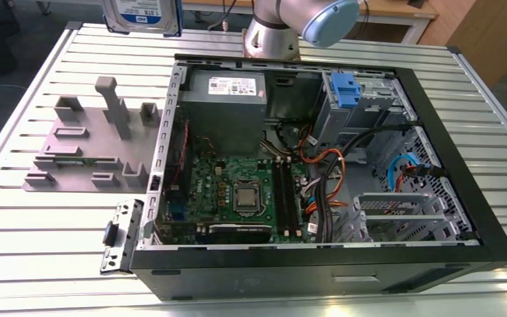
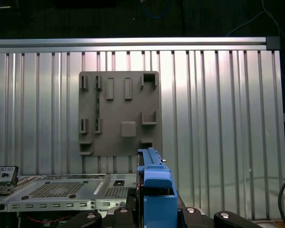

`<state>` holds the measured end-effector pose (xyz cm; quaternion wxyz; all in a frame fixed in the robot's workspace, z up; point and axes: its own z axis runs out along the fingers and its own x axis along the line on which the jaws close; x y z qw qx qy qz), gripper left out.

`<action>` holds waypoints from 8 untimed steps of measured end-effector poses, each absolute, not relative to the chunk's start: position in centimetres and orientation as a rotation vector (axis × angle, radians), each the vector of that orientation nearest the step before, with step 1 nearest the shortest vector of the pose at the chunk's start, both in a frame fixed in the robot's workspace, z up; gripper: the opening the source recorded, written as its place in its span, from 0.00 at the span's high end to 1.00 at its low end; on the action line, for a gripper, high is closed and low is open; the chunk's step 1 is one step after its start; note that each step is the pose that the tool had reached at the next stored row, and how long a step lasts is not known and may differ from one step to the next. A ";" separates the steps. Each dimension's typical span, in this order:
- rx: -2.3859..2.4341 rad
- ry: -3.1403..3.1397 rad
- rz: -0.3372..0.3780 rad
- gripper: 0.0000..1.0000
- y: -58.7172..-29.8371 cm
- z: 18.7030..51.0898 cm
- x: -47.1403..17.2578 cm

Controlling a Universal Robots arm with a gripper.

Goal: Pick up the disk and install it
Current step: 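Pick up the disk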

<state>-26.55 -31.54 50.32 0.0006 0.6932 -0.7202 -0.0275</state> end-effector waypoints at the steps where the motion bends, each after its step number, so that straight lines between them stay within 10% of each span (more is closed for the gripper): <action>1: 2.177 -2.262 -0.086 0.64 -31.6 50.3 -26.6; 8: 2.177 -2.262 -0.086 0.64 -31.7 50.3 -26.5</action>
